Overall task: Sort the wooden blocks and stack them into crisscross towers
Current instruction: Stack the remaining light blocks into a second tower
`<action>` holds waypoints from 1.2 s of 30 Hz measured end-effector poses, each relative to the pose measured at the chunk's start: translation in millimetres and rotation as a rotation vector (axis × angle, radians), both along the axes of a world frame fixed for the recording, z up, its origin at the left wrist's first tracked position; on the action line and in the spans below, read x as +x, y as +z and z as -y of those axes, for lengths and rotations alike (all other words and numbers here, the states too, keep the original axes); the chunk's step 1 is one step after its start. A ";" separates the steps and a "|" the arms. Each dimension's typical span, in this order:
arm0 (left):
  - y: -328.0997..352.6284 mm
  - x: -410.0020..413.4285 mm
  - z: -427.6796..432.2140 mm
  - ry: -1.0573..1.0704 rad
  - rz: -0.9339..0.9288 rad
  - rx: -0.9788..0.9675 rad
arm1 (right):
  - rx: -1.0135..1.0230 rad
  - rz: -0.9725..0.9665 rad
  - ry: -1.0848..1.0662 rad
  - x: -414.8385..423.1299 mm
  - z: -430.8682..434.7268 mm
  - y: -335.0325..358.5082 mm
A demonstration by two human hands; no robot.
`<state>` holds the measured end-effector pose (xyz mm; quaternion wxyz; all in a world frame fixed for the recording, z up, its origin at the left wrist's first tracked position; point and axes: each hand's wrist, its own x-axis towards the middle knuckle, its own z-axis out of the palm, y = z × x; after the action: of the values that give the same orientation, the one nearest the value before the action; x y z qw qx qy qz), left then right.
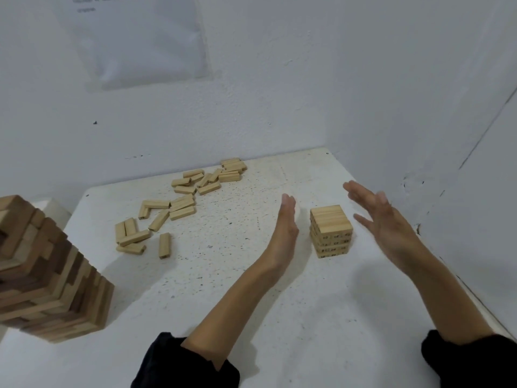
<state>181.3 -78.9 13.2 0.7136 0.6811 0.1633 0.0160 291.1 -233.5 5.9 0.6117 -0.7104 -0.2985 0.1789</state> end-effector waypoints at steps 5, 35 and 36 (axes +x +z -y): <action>7.0 -2.3 25.5 -0.022 0.032 -0.188 | 0.056 -0.211 -0.050 -22.1 -11.8 -15.2; 30.5 -11.9 -100.3 0.406 0.077 0.215 | 0.035 -0.082 -0.129 -42.8 -104.7 40.5; 26.6 -14.1 -110.9 0.446 0.080 0.294 | 0.045 -0.077 -0.117 -47.2 -119.0 34.4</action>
<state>167.2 32.0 39.8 0.5917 0.7235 0.2770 0.2230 243.9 -114.5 40.3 0.6479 -0.7053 -0.2367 0.1634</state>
